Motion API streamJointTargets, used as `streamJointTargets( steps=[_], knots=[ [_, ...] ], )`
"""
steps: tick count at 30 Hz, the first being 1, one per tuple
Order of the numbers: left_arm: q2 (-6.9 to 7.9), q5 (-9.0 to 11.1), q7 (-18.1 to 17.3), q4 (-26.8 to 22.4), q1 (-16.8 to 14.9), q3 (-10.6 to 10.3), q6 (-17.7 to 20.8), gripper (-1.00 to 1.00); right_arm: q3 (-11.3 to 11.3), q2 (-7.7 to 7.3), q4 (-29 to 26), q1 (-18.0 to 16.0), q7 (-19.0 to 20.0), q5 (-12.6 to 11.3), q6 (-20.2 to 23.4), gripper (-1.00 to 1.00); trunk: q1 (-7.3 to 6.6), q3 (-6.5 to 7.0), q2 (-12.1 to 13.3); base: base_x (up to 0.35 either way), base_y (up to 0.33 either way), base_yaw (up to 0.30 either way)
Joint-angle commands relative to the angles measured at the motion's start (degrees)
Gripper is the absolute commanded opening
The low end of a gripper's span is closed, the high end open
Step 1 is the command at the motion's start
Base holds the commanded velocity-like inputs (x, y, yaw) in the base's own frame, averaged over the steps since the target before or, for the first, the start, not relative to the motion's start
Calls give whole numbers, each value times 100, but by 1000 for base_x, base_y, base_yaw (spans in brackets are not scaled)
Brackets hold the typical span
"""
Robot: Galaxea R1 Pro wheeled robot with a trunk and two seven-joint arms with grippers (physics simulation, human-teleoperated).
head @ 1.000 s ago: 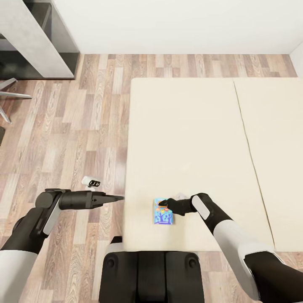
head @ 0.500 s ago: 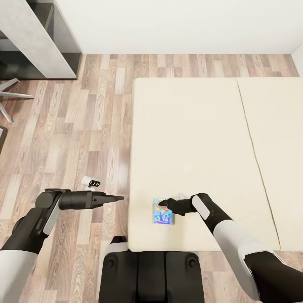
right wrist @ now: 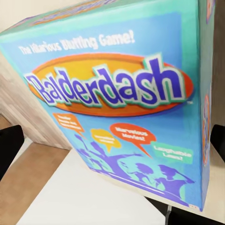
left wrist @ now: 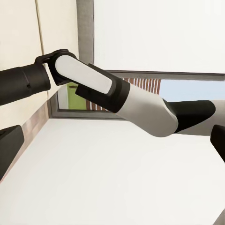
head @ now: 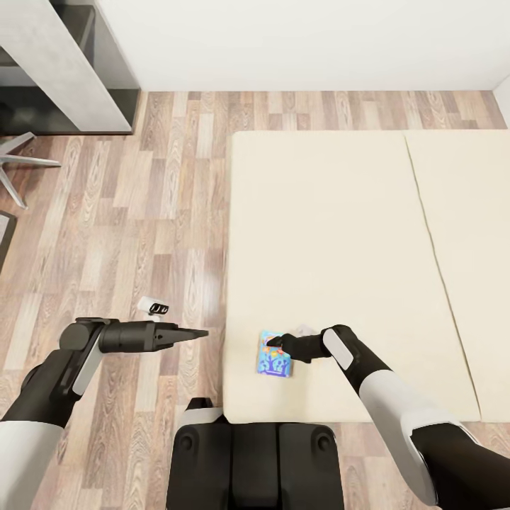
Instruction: Put all the toys in the child's room - the three board games (two on the bed and one on the table), the two jigsaw puzzles on the table, and the tennis ball on the table - inside the toy box on the table in the child's room.
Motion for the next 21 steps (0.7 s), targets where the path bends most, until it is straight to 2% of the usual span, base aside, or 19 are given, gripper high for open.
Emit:
streamJointTargets(
  steps=[1, 7, 21],
  knots=[
    [5, 5, -21, 1, -3, -11, 61, 100, 8, -2, -2, -2, 36, 39, 14, 100, 3, -6, -9, 0, 84, 0],
    [6, 5, -21, 2, -3, -11, 61, 100, 8, -2, -2, -2, 35, 39, 14, 100, 3, -6, -9, 0, 76, 0],
    [8, 5, -21, 3, -3, -11, 61, 100, 8, -2, -2, -2, 36, 39, 11, 100, 3, -6, -9, 0, 6, 0]
  ],
)
